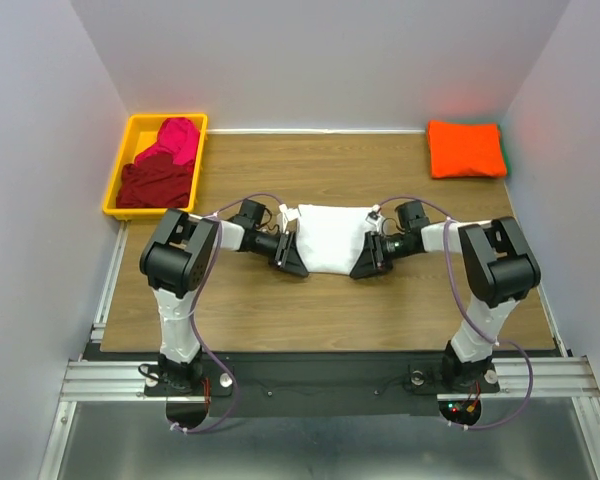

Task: Fold and stack the t-shirts
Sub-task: Fold the tshirt

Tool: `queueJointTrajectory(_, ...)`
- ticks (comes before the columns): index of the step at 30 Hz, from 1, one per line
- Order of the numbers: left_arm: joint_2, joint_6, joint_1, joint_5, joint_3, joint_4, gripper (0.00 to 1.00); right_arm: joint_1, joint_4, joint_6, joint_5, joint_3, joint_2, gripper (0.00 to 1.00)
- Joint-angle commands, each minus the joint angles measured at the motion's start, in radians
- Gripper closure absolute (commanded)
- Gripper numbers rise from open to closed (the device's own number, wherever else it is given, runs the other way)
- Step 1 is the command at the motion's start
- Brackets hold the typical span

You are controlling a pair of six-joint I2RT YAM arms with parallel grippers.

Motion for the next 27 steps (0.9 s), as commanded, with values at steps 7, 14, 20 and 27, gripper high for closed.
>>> queueJointTrajectory(7,-0.253,0.239,0.006,0.014,0.179,-0.252,0.6,-0.04,-0.1,-0.024,-0.085,0.249,-0.212,0.6)
queueJointTrajectory(14,-0.056,-0.024,0.006,-0.093,0.4,-0.003,0.59,-0.121,-0.082,-0.045,0.006,0.43,0.025,0.61)
queueJointTrajectory(20,0.187,-0.275,0.04,-0.138,0.506,0.244,0.59,-0.17,-0.042,-0.037,0.035,0.561,0.251,0.62)
queueJointTrajectory(27,0.318,-0.403,0.129,-0.154,0.525,0.379,0.6,-0.177,0.021,-0.002,0.07,0.667,0.395,0.63)
